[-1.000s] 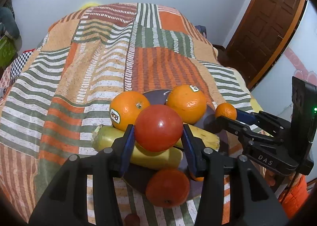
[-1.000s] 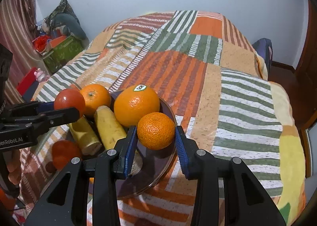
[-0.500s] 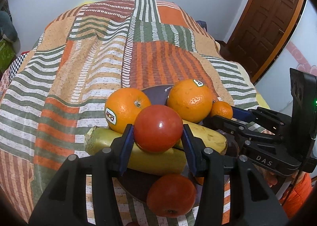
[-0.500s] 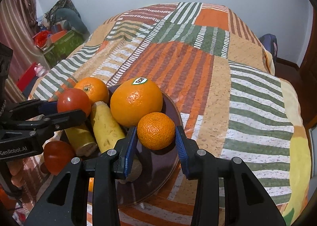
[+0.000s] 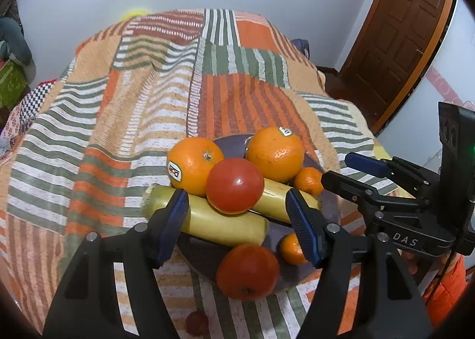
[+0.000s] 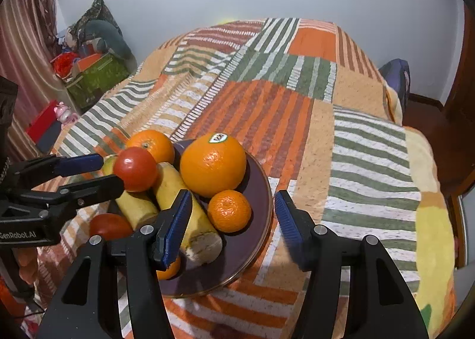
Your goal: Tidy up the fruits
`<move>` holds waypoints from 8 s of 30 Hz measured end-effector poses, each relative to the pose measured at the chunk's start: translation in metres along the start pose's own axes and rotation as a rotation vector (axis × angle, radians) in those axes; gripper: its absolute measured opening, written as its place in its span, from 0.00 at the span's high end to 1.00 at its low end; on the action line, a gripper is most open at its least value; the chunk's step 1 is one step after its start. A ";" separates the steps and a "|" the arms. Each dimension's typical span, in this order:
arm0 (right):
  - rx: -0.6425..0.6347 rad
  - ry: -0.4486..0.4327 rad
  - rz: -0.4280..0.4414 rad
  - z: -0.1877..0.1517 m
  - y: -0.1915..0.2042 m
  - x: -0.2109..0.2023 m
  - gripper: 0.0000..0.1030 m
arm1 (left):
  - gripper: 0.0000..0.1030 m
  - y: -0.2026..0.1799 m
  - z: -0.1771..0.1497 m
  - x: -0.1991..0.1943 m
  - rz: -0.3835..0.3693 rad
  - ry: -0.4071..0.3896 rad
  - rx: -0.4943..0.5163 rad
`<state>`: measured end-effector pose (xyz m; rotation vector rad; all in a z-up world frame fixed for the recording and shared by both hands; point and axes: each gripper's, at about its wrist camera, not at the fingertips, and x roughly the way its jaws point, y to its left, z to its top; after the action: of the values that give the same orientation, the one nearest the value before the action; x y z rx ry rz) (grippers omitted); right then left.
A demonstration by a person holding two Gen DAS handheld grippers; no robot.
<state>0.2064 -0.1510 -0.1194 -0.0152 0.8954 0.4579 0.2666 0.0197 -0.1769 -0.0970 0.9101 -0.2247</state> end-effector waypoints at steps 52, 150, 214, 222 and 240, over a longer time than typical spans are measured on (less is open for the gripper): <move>-0.024 0.133 -0.037 -0.089 0.004 -0.012 0.68 | 0.75 0.028 -0.103 -0.004 0.056 0.164 -0.057; -0.100 -0.667 -0.019 -0.026 0.093 -0.253 0.23 | 0.22 -0.097 -0.084 -0.295 0.204 -0.741 0.063; -0.062 -0.712 -0.111 -0.039 0.096 -0.259 0.00 | 0.00 -0.099 -0.092 -0.295 0.212 -0.732 0.043; -0.062 -0.714 -0.110 -0.038 0.095 -0.260 0.00 | 0.00 -0.100 -0.090 -0.293 0.197 -0.720 0.049; -0.061 -0.711 -0.112 -0.037 0.092 -0.261 0.00 | 0.00 -0.097 -0.085 -0.292 0.179 -0.701 0.045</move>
<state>0.0025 -0.1739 0.0706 0.0396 0.1808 0.3476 0.0114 -0.0057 0.0134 -0.0459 0.2129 -0.0336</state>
